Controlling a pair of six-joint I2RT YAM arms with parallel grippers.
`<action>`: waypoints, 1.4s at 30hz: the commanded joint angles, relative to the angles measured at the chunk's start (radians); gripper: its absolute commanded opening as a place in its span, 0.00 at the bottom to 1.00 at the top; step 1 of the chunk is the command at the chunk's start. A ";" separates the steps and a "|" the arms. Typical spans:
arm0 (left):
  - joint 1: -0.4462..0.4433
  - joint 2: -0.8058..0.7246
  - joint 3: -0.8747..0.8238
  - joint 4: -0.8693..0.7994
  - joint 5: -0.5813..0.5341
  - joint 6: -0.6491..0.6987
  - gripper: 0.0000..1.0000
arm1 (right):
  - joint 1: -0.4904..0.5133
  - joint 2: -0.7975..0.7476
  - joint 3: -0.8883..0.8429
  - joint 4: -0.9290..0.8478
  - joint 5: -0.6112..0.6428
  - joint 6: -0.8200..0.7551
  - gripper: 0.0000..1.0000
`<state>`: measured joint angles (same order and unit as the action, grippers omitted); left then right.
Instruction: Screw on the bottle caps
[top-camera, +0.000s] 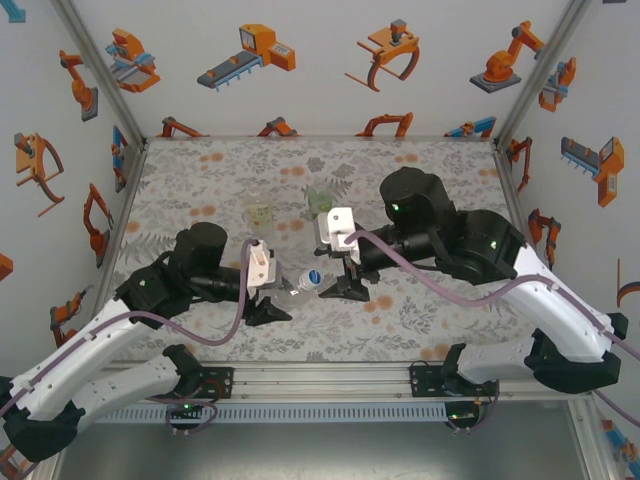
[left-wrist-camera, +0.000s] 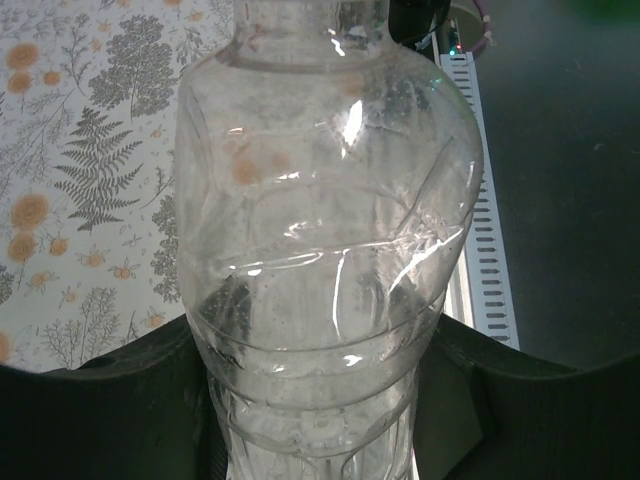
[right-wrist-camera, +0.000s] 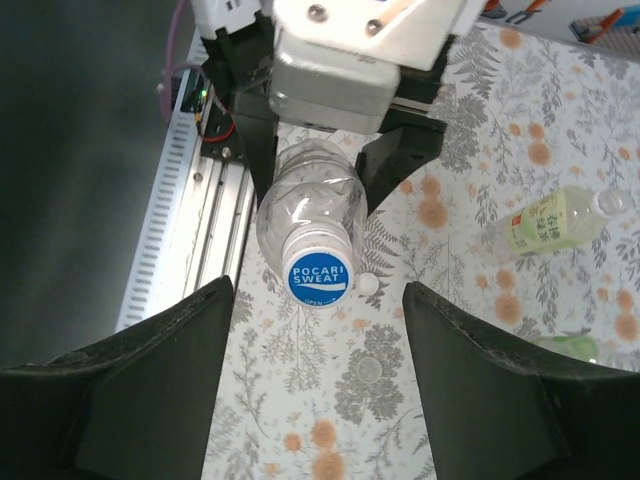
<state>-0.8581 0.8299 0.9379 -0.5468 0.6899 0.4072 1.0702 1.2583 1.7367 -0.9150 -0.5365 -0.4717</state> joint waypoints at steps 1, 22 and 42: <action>-0.004 -0.019 0.013 -0.005 0.042 -0.004 0.00 | 0.003 0.014 0.024 -0.053 -0.053 -0.130 0.62; -0.004 -0.012 0.010 -0.004 0.044 -0.016 0.00 | 0.004 0.008 -0.074 0.076 -0.140 -0.025 0.39; -0.005 0.015 -0.015 0.070 -0.132 0.003 0.00 | 0.002 -0.077 -0.364 0.275 0.499 1.709 0.00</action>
<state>-0.8574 0.8383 0.9119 -0.5762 0.5598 0.3912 1.0691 1.1725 1.4067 -0.6205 -0.2008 0.6819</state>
